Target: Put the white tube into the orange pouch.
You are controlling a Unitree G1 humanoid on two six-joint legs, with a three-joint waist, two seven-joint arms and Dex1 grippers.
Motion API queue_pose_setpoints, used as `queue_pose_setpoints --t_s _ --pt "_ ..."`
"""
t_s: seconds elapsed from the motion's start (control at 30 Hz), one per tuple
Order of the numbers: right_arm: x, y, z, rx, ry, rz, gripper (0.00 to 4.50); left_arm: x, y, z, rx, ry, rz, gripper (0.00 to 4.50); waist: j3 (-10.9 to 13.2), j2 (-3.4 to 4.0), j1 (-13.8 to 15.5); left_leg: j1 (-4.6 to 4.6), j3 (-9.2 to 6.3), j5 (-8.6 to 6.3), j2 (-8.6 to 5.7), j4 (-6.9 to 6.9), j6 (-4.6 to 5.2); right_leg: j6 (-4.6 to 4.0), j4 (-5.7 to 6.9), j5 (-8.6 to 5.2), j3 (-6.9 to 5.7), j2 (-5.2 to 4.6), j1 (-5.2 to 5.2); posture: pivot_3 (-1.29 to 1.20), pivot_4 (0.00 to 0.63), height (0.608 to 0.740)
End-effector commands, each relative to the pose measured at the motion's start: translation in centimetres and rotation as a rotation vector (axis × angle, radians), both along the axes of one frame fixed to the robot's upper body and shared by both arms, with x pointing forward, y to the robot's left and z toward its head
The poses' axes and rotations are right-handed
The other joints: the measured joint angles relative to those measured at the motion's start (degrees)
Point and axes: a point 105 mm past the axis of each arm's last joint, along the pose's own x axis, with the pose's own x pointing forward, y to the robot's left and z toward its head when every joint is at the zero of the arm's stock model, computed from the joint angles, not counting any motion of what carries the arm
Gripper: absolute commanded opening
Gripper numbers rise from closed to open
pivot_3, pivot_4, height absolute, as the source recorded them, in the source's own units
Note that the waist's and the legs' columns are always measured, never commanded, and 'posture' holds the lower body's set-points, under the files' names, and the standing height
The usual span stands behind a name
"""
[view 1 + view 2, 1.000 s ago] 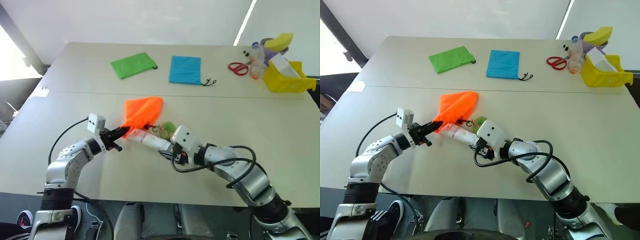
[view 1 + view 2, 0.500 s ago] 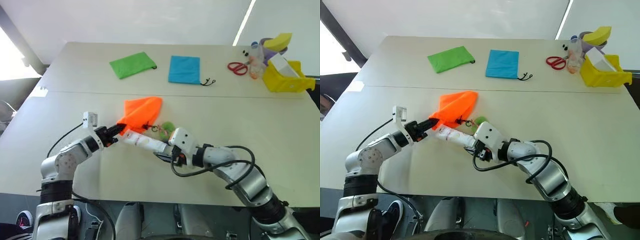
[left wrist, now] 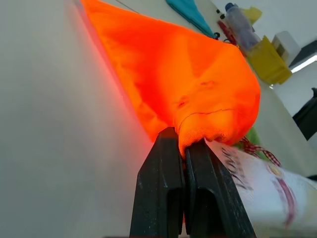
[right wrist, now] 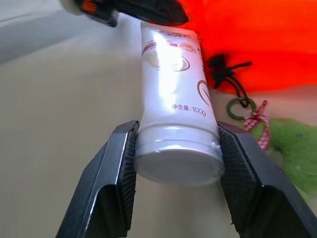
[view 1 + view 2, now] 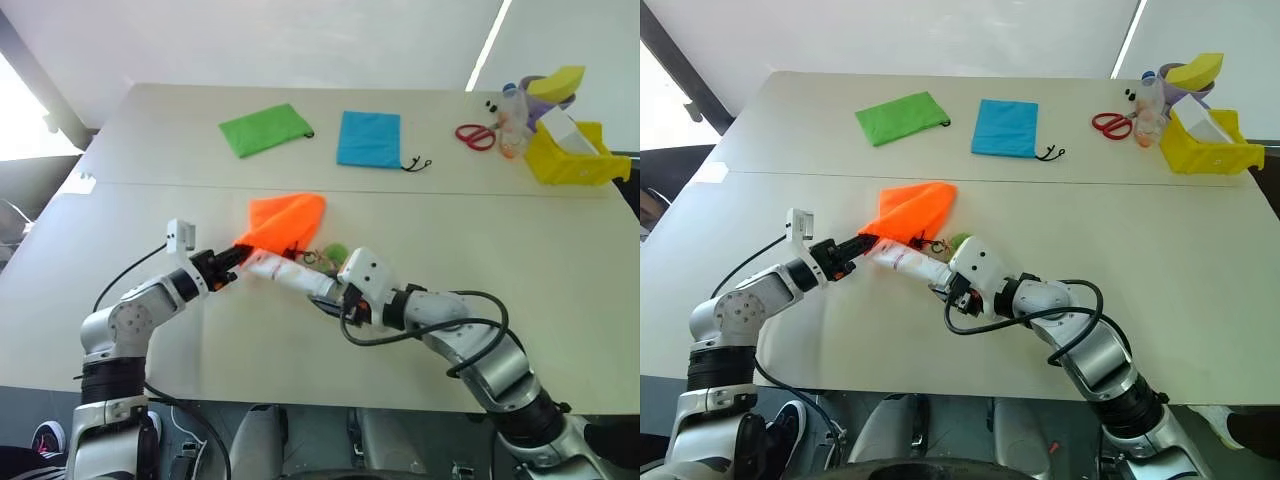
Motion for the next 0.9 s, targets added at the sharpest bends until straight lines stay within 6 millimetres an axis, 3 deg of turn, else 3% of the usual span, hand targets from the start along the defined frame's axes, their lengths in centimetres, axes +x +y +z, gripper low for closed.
queue_pose_setpoints --t_s 0.03,0.23,0.33,0.57,0.73,0.9 --pt "0.2 -0.9 0.2 0.047 -0.026 -0.083 1.79 -1.0 -2.0 1.6 0.070 -0.087 -0.109 0.00 0.0 0.00 0.0 0.00 0.00 0.00 0.00 0.00 0.00 0.00 0.00 0.00 0.00 -0.01 0.01 0.00 0.150 0.740" --pt "0.0 -1.7 -1.2 0.075 0.020 -0.193 1.79 -1.9 -3.8 2.5 0.152 -0.162 -0.211 0.00 0.0 -0.01 0.1 0.02 0.05 0.02 -0.04 0.01 -0.04 0.00 -0.01 0.00 0.04 -0.09 0.05 0.00 0.150 0.740" --pt "-0.2 -1.1 -0.4 0.214 0.021 -0.234 1.79 -2.3 -4.3 2.5 0.185 -0.174 -0.252 0.00 0.0 0.00 0.0 0.05 0.03 0.04 -0.02 0.01 -0.06 -0.02 0.00 0.00 0.04 0.00 0.04 0.00 0.150 0.740" --pt "-1.1 -1.4 -1.0 0.281 -0.013 -0.186 1.79 -2.4 -4.2 2.2 0.211 -0.188 -0.261 0.00 0.0 0.00 0.0 0.03 0.09 0.04 -0.03 -0.01 -0.06 -0.02 -0.02 0.00 0.06 -0.03 0.02 0.00 0.150 0.740" --pt "-0.4 -1.2 0.1 0.406 -0.002 -0.190 1.79 -2.4 -3.8 1.2 0.229 -0.182 -0.251 0.00 0.0 0.00 -0.1 0.04 0.08 0.04 -0.01 -0.01 -0.06 -0.02 0.00 0.00 0.06 0.04 0.02 0.00 0.150 0.740" --pt "0.4 0.3 -1.1 0.307 0.000 -0.139 1.79 -2.6 -4.5 1.4 0.215 -0.198 -0.277 0.00 0.0 0.00 -0.1 0.05 0.05 0.04 0.01 -0.01 -0.06 -0.03 0.03 0.00 0.06 0.07 0.00 0.00 0.150 0.740"
